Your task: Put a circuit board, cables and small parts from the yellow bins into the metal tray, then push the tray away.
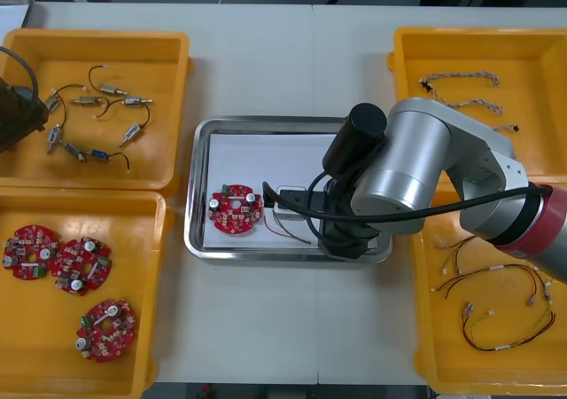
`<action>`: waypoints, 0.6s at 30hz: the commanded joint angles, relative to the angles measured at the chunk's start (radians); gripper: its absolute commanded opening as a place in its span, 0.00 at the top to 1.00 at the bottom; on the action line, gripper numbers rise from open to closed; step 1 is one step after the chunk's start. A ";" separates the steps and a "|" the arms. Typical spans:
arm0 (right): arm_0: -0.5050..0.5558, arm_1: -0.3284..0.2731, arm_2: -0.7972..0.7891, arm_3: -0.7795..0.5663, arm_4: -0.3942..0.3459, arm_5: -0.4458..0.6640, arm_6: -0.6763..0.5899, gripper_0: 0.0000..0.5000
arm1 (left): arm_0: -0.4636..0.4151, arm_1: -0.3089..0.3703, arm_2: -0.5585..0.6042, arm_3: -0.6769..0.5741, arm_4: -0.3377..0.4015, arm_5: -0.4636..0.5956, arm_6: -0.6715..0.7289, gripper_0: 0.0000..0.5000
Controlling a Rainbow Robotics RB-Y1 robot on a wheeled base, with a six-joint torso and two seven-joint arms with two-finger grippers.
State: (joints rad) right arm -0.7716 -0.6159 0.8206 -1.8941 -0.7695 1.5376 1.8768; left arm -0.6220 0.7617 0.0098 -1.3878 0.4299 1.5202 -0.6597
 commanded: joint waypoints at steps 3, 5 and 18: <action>-0.041 0.013 -0.090 -0.065 -0.013 0.085 0.041 0.00 | -0.065 -0.071 -0.004 0.038 -0.065 -0.009 0.020 0.00; -0.044 0.015 -0.115 -0.079 -0.019 0.124 0.042 0.00 | -0.070 -0.074 -0.004 0.041 -0.062 -0.006 0.012 0.00; -0.043 0.015 -0.359 -0.203 -0.073 0.382 0.028 0.00 | -0.136 -0.079 -0.004 0.131 -0.037 -0.005 -0.095 0.00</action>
State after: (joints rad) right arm -0.7779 -0.6156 0.5461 -2.0496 -0.8208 1.8987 1.8768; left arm -0.7102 0.6923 0.0098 -1.2643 0.3827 1.5327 -0.6632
